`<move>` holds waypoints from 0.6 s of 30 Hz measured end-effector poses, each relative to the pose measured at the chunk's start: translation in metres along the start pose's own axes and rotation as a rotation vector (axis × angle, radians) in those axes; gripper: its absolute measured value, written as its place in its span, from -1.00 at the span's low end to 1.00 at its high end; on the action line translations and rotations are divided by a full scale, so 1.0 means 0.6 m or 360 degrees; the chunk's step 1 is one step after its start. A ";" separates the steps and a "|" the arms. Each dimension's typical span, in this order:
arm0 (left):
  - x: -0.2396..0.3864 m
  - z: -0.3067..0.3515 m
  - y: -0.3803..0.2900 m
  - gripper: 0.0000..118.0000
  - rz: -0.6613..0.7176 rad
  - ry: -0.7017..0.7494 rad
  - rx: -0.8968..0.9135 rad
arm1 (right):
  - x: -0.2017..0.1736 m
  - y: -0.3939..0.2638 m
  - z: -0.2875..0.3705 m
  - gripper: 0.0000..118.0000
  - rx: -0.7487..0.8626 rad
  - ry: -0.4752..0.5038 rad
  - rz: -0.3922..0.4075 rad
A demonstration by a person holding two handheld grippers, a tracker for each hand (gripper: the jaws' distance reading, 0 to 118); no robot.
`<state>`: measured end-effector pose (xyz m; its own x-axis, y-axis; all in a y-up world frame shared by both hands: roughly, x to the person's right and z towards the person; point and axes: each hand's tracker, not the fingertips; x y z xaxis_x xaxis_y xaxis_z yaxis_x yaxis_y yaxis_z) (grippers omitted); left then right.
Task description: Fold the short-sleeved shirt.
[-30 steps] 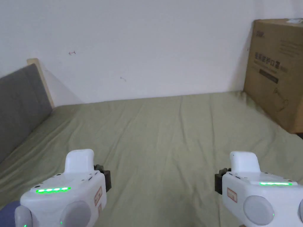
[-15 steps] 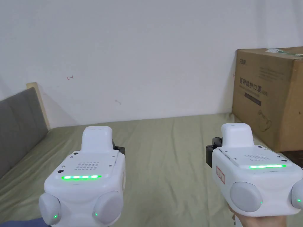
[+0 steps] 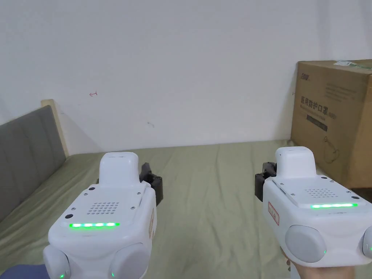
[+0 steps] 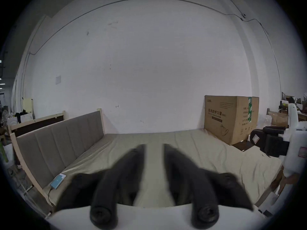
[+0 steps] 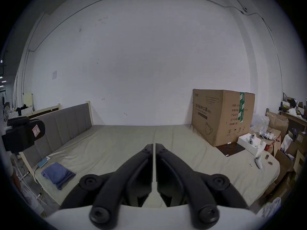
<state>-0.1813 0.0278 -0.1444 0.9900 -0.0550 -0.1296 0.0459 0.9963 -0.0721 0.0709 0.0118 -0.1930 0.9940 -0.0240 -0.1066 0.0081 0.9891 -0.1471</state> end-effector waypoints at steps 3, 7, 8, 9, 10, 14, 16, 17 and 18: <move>-0.004 -0.003 -0.001 0.72 0.0006 -0.0014 -0.0019 | 0.002 0.001 0.004 -0.12 0.0006 -0.0004 -0.0004; -0.001 0.002 -0.003 0.96 -0.0004 0.0002 0.0030 | 0.003 0.000 0.009 0.60 0.0030 -0.0009 -0.0030; 0.001 0.000 -0.004 0.96 -0.0007 0.0006 0.0030 | 0.002 0.001 0.008 0.63 0.0030 -0.0022 -0.0013; 0.002 -0.001 -0.004 0.97 -0.0004 0.0005 0.0027 | 0.000 0.002 0.004 0.74 0.0027 -0.0033 0.0004; 0.000 -0.002 -0.003 0.97 0.0018 -0.0019 0.0019 | 0.000 0.002 0.003 0.83 0.0027 -0.0039 0.0020; 0.002 -0.003 -0.001 0.97 0.0045 -0.0085 0.0037 | 0.001 0.003 0.007 0.86 0.0063 -0.0026 0.0004; 0.008 -0.003 0.002 0.97 0.0020 -0.0059 0.0022 | 0.002 0.004 0.006 0.88 0.0064 -0.0020 0.0000; 0.009 -0.004 0.003 0.97 0.0013 -0.0044 0.0010 | 0.002 0.003 0.004 0.88 0.0065 -0.0019 0.0001; 0.007 -0.004 0.005 0.97 0.0021 -0.0059 -0.0003 | 0.002 0.003 0.004 0.90 0.0069 -0.0016 0.0003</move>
<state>-0.1773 0.0301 -0.1474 0.9948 -0.0394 -0.0942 0.0326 0.9968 -0.0725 0.0726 0.0140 -0.1909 0.9951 -0.0212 -0.0969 0.0110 0.9945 -0.1041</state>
